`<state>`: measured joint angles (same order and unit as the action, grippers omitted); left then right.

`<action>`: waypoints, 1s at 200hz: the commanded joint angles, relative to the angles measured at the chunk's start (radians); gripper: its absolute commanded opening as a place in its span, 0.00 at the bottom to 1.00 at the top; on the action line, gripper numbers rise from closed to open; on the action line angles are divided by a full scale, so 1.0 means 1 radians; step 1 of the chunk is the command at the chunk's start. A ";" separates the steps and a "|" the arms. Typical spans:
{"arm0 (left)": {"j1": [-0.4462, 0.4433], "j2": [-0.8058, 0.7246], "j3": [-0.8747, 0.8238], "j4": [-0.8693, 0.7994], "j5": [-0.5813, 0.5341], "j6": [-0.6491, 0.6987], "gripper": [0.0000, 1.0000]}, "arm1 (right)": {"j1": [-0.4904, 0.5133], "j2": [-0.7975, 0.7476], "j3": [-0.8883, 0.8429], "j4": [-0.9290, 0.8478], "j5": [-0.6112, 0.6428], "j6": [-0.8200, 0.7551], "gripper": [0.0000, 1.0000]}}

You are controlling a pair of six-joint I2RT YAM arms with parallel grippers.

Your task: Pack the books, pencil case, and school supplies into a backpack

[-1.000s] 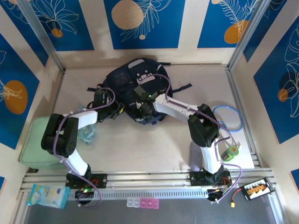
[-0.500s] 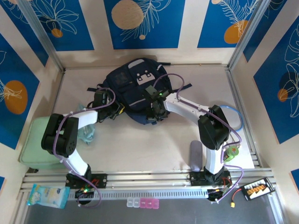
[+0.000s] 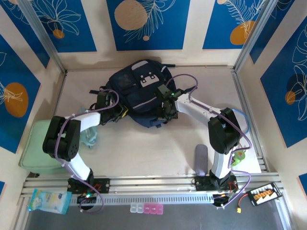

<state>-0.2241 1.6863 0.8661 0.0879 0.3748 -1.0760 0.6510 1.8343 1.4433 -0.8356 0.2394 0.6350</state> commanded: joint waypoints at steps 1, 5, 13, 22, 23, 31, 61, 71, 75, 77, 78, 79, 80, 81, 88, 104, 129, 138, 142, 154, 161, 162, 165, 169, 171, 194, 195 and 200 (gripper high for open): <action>0.018 -0.025 0.039 -0.098 -0.055 0.067 0.41 | 0.035 -0.025 -0.013 0.054 -0.066 -0.079 0.00; 0.022 -0.036 0.040 -0.122 -0.064 0.078 0.45 | 0.043 -0.020 -0.009 0.062 -0.081 -0.088 0.00; 0.031 -0.059 0.039 -0.165 -0.083 0.100 0.51 | 0.058 -0.014 -0.001 0.084 -0.109 -0.103 0.00; 0.039 -0.092 0.034 -0.214 -0.105 0.120 0.57 | 0.076 -0.001 0.011 0.107 -0.138 -0.112 0.00; 0.040 -0.094 0.032 -0.218 -0.108 0.123 0.57 | 0.078 0.000 0.012 0.110 -0.142 -0.112 0.00; 0.047 -0.127 0.026 -0.258 -0.126 0.138 0.61 | 0.091 0.016 0.027 0.134 -0.172 -0.117 0.00; 0.058 -0.252 -0.005 -0.395 -0.191 0.181 0.69 | 0.130 0.106 0.142 0.165 -0.235 -0.136 0.00; 0.060 -0.292 -0.020 -0.420 -0.205 0.181 0.71 | 0.142 0.137 0.188 0.165 -0.244 -0.142 0.00; 0.060 -0.306 -0.028 -0.424 -0.205 0.177 0.71 | 0.146 0.148 0.202 0.166 -0.249 -0.144 0.00; 0.060 -0.312 -0.032 -0.424 -0.203 0.173 0.71 | 0.148 0.154 0.209 0.167 -0.251 -0.144 0.00; 0.060 -0.315 -0.035 -0.424 -0.202 0.172 0.72 | 0.149 0.156 0.214 0.167 -0.253 -0.144 0.00; 0.060 -0.318 -0.037 -0.424 -0.200 0.170 0.72 | 0.150 0.160 0.218 0.167 -0.255 -0.144 0.00; 0.061 -0.322 -0.039 -0.424 -0.198 0.168 0.72 | 0.151 0.162 0.220 0.167 -0.255 -0.144 0.00; 0.061 -0.325 -0.041 -0.424 -0.195 0.166 0.72 | 0.150 0.164 0.224 0.167 -0.257 -0.144 0.00; 0.063 -0.342 -0.053 -0.415 -0.175 0.153 0.72 | 0.158 0.182 0.247 0.168 -0.269 -0.144 0.00; 0.064 -0.359 -0.083 -0.370 -0.108 0.102 0.72 | 0.172 0.210 0.287 0.175 -0.302 -0.143 0.00; 0.063 -0.341 -0.136 -0.219 0.021 -0.027 0.71 | 0.187 0.231 0.307 0.198 -0.348 -0.128 0.00; 0.061 -0.331 -0.146 -0.187 0.044 -0.062 0.70 | 0.189 0.234 0.308 0.203 -0.358 -0.123 0.00; 0.060 -0.325 -0.147 -0.178 0.049 -0.074 0.69 | 0.191 0.235 0.308 0.205 -0.362 -0.120 0.00; 0.055 -0.310 -0.148 -0.172 0.044 -0.092 0.68 | 0.192 0.233 0.306 0.209 -0.366 -0.116 0.00; 0.055 -0.299 -0.147 -0.172 0.037 -0.093 0.68 | 0.196 0.232 0.305 0.210 -0.368 -0.119 0.00; 0.054 -0.297 -0.147 -0.172 0.036 -0.093 0.67 | 0.196 0.231 0.304 0.211 -0.370 -0.120 0.00; 0.054 -0.293 -0.145 -0.170 0.032 -0.093 0.67 | 0.197 0.231 0.304 0.210 -0.369 -0.123 0.00; 0.055 -0.286 -0.143 -0.166 0.030 -0.093 0.67 | 0.197 0.230 0.302 0.209 -0.369 -0.125 0.00; 0.054 -0.282 -0.141 -0.164 0.029 -0.094 0.66 | 0.198 0.229 0.303 0.208 -0.367 -0.126 0.00; 0.054 -0.244 -0.127 -0.100 0.057 -0.108 0.66 | 0.205 0.228 0.301 0.189 -0.365 -0.142 0.00; 0.054 -0.243 -0.126 -0.098 0.057 -0.108 0.66 | 0.206 0.228 0.301 0.189 -0.365 -0.142 0.00; 0.053 -0.237 -0.124 -0.094 0.055 -0.111 0.66 | 0.206 0.226 0.299 0.187 -0.367 -0.147 0.00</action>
<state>-0.1707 1.4181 0.7265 -0.0864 0.3893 -1.1477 0.8349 2.0666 1.7157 -0.6579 -0.0647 0.5156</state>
